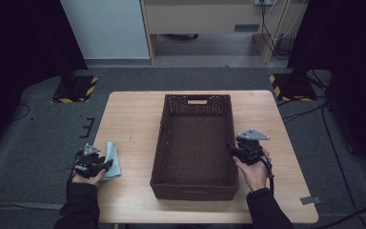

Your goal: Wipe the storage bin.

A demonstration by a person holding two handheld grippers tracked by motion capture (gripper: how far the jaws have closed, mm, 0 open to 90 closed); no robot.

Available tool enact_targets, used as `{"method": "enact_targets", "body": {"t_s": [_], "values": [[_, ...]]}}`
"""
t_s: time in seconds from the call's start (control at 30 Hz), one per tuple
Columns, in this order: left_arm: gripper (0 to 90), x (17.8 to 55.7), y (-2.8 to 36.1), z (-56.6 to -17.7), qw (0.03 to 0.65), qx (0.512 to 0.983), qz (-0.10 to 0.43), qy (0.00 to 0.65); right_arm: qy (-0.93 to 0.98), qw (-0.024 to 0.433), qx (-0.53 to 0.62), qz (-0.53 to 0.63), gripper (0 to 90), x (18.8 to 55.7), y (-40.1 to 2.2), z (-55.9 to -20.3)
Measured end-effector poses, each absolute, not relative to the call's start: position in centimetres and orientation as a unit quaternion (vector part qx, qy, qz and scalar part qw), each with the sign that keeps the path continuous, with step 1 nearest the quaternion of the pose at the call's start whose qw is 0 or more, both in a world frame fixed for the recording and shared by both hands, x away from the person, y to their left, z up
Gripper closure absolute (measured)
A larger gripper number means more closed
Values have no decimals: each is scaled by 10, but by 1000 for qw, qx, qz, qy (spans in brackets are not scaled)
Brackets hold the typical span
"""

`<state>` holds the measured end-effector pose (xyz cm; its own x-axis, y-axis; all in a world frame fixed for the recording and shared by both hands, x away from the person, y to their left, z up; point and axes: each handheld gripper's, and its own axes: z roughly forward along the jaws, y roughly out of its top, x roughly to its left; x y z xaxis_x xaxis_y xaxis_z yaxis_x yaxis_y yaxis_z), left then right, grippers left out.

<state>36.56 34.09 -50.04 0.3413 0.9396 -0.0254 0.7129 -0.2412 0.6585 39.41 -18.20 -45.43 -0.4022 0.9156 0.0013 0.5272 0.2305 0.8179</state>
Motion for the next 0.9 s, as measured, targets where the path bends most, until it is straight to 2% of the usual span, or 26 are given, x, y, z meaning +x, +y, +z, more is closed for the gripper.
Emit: {"method": "enact_targets", "body": {"t_s": [0.2, 0.33, 0.7, 0.9], "values": [[804, 368, 342, -495, 310, 759, 182, 542, 746, 253, 482, 384, 531, 395, -181, -455], [817, 370, 337, -484, 328, 755, 192, 534, 745, 247, 483, 387, 533, 396, -182, -456], [818, 392, 312, -453, 373, 745, 212, 510, 750, 224, 480, 397, 622, 397, -182, -456], [818, 409, 294, -442, 389, 746, 210, 498, 754, 230, 478, 387, 659, 396, -180, -455]]}}
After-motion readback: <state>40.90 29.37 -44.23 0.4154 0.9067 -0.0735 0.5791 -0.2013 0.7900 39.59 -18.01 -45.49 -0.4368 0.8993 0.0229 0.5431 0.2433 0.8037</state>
